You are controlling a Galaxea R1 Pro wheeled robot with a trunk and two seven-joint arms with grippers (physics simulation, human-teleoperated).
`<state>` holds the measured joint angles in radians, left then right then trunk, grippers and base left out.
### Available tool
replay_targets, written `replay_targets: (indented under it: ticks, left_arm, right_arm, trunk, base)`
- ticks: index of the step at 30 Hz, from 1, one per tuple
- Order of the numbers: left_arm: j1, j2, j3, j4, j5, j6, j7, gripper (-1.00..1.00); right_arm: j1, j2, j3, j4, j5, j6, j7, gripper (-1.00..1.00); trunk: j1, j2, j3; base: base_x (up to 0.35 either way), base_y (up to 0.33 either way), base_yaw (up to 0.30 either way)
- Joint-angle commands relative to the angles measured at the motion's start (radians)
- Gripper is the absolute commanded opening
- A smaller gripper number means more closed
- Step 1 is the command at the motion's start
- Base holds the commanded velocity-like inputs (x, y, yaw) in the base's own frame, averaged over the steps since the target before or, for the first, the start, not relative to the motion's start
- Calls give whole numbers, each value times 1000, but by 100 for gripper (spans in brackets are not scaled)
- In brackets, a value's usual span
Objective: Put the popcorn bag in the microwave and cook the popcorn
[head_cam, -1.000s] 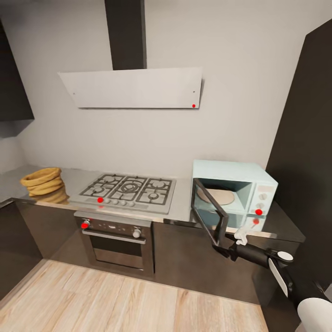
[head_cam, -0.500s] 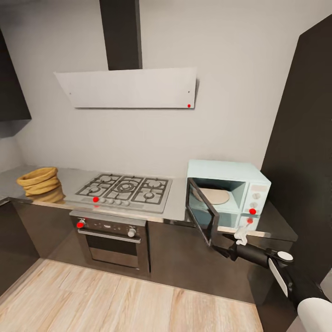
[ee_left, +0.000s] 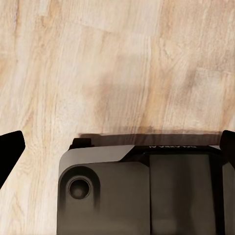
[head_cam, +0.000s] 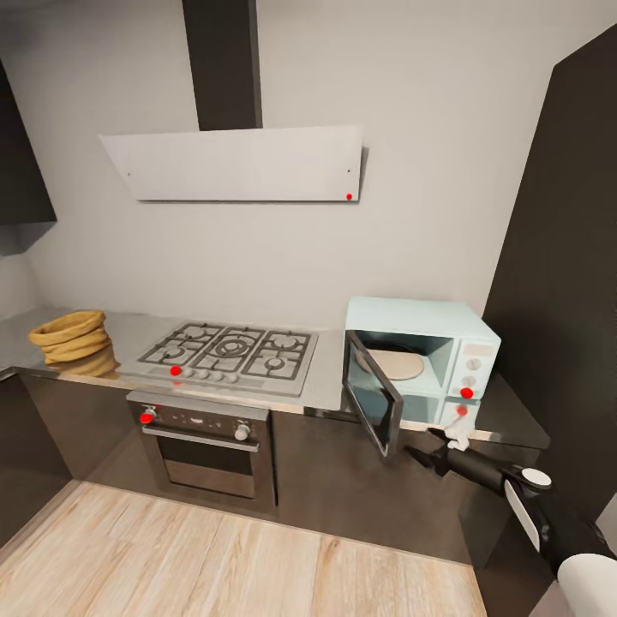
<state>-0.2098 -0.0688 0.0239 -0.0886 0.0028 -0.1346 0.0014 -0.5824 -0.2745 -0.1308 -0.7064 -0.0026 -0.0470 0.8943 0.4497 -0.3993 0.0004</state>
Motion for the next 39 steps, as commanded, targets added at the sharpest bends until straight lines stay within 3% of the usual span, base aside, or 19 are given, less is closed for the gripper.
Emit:
replay_targets:
  ticks: [1, 10, 15, 18, 20, 21, 24, 28, 32, 39]
  left_arm:
    - [0, 0, 2, 1, 0, -3, 0, 100]
    - [0, 1, 4, 1, 0, -3, 0, 100]
    - [0, 0, 3, 1, 0, -3, 0, 100]
    - [0, 0, 2, 1, 0, -3, 0, 100]
    - [0, 0, 2, 1, 0, -3, 0, 100]
    - [0, 0, 2, 1, 0, -3, 0, 100]
    - [0, 0, 2, 1, 0, -3, 0, 100]
    - [0, 0, 2, 1, 0, -3, 0, 100]
    - [0, 0, 2, 1, 0, -3, 0, 100]
    - [0, 0, 2, 1, 0, -3, 0, 100]
  right_arm:
    - [-1, 0, -2, 3, -1, -5, -29, 100]
    - [-12, -1, -5, 4, -4, 2, -128, 100]
    - [-149, 10, -2, 60, -4, 7, -162, 100]
    - [-182, 12, 2, 106, 0, 1, -203, 100]
    - [-185, 15, 7, 109, 3, 1, -209, 100]
    - [-186, 35, 13, 107, 6, 6, -206, 100]
    - [-183, 63, 39, 105, 13, 10, -206, 100]
    - [-179, 71, 56, 108, 11, 10, -214, 100]
    - [-175, 100, 58, 115, 14, 10, -216, 100]
    - [-171, 106, 57, 109, 13, 10, -213, 100]
  trunk:
    - [0, -1, 0]
    - [0, -1, 0]
    - [0, -1, 0]
    - [0, -1, 0]
    - [0, -1, 0]
    - [0, -1, 0]
    - [0, -1, 0]
    - [0, -1, 0]
    - [0, -1, -1]
    - [0, -1, -2]
  base:
    - [0, 0, 0]
    - [0, 0, 0]
    - [0, 0, 0]
    - [0, 0, 0]
    - [0, 0, 0]
    - [0, 0, 0]
    - [0, 0, 0]
    - [0, 0, 0]
    - [0, 0, 31]
    - [0, 0, 30]
